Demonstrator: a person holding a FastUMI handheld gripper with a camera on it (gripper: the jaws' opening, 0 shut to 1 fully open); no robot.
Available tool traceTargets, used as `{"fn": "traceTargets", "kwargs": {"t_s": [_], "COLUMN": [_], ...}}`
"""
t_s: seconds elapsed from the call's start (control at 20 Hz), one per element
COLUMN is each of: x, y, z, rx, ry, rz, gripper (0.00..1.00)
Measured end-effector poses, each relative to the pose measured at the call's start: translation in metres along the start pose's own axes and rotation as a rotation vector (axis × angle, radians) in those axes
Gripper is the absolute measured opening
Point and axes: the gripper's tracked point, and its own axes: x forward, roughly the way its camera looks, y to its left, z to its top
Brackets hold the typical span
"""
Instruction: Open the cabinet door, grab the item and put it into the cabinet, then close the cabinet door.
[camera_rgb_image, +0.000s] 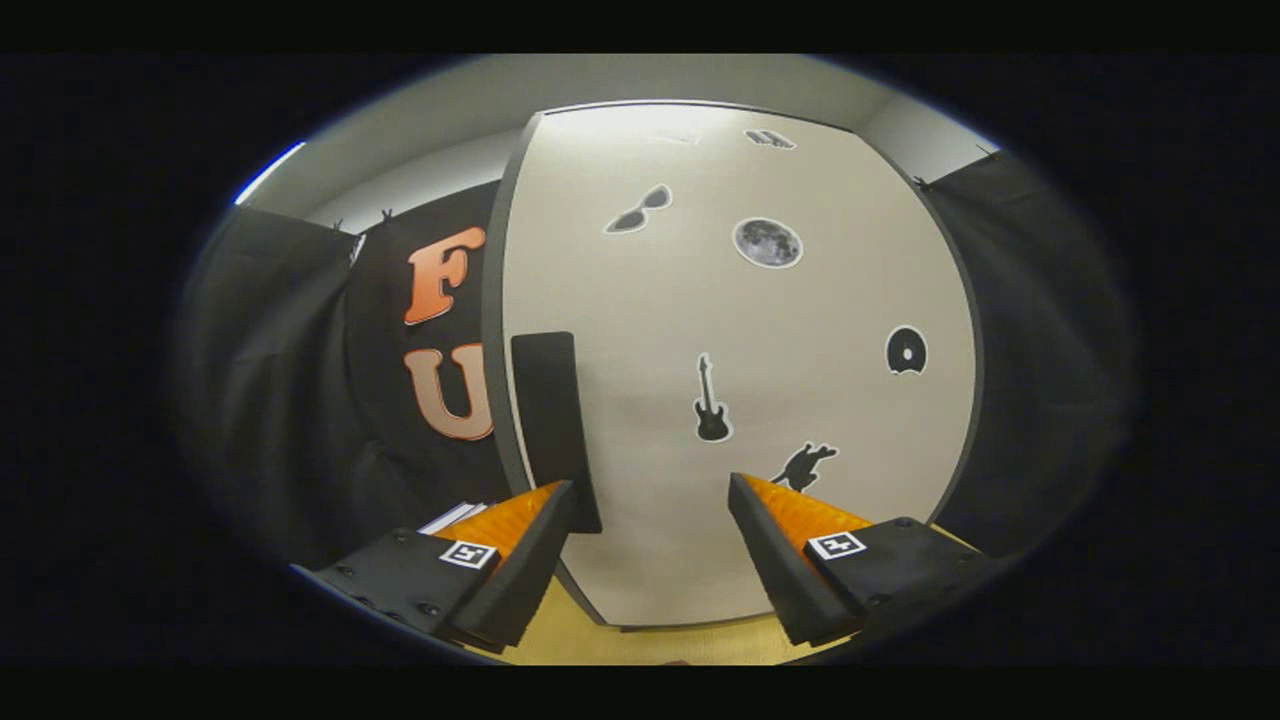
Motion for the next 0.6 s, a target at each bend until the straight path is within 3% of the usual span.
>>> {"fn": "traceTargets", "kwargs": {"t_s": [0.35,0.6], "x": [-0.054,-0.103], "y": [-0.033,-0.079], "z": [0.003,0.007], "rx": [0.029,0.029], "ry": [-0.009,-0.025], "rz": [-0.018,-0.074], "gripper": [0.98,0.98]}}
